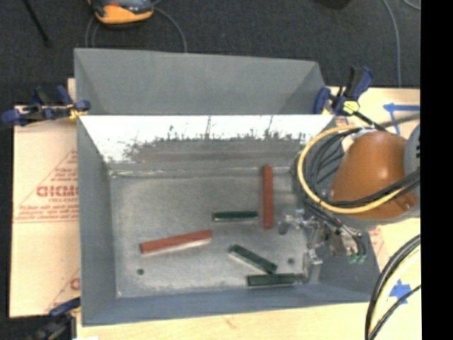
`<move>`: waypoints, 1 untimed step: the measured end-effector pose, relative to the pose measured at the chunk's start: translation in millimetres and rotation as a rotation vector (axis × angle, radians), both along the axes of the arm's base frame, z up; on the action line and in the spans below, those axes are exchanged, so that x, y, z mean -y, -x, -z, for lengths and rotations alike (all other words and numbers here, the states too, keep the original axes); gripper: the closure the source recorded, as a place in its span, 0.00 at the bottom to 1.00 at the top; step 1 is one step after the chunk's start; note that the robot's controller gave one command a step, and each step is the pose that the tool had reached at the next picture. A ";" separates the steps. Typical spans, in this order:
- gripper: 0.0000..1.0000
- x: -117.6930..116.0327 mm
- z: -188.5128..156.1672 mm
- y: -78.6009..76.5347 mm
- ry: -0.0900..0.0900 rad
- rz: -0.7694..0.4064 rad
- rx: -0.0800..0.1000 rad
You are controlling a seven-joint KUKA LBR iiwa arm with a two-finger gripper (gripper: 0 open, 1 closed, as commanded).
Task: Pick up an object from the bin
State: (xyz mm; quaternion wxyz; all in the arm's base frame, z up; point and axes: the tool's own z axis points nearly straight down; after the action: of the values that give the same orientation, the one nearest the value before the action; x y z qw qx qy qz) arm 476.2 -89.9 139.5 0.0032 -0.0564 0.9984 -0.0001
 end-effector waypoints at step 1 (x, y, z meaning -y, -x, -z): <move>0.00 -17.4 43.7 -5.2 0.005 -0.153 -0.002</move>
Offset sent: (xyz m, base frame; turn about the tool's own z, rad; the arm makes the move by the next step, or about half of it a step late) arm 0.0269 0.0530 -0.0695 0.0146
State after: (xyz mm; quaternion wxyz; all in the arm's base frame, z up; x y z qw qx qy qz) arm 481.4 -72.5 95.9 0.0021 -0.1325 0.9912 -0.0023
